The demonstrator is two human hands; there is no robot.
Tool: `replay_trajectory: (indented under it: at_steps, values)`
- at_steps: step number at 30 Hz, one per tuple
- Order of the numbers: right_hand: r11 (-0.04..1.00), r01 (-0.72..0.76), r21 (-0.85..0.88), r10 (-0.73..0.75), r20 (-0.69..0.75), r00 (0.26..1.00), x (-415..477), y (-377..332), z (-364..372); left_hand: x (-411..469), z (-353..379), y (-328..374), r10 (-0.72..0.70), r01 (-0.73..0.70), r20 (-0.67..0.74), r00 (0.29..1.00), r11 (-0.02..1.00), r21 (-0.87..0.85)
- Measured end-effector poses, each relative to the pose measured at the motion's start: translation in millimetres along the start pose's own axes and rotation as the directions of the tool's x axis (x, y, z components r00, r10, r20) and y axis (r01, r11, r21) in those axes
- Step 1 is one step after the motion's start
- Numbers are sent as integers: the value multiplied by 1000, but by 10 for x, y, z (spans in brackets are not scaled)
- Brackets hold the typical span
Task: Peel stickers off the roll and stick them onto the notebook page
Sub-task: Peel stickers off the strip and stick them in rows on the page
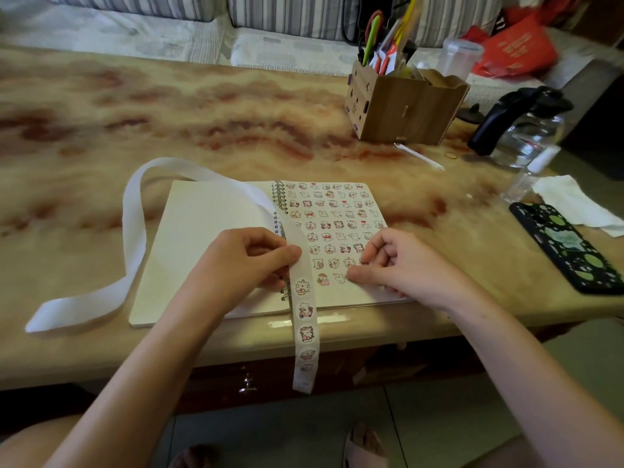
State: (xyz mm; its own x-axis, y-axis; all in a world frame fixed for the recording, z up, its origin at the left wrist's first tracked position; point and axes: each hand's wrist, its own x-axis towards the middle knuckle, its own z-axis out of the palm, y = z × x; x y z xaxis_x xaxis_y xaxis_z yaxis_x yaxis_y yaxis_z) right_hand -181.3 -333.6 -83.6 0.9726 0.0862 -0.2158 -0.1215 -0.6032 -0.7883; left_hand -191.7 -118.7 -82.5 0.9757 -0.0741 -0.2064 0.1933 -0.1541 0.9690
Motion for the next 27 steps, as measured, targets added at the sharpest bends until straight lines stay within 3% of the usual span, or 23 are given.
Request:
replay_trajectory:
  at_steps: [22,27]
  values:
    - [997,30,66,-26,-53,998,-6,73,31,14,16,-2,14,-13,-19,1000,999,30]
    - [999,37,-8,-37,-107,994,20,79,73,-3,16,5,47,-44,-36,998,997,71]
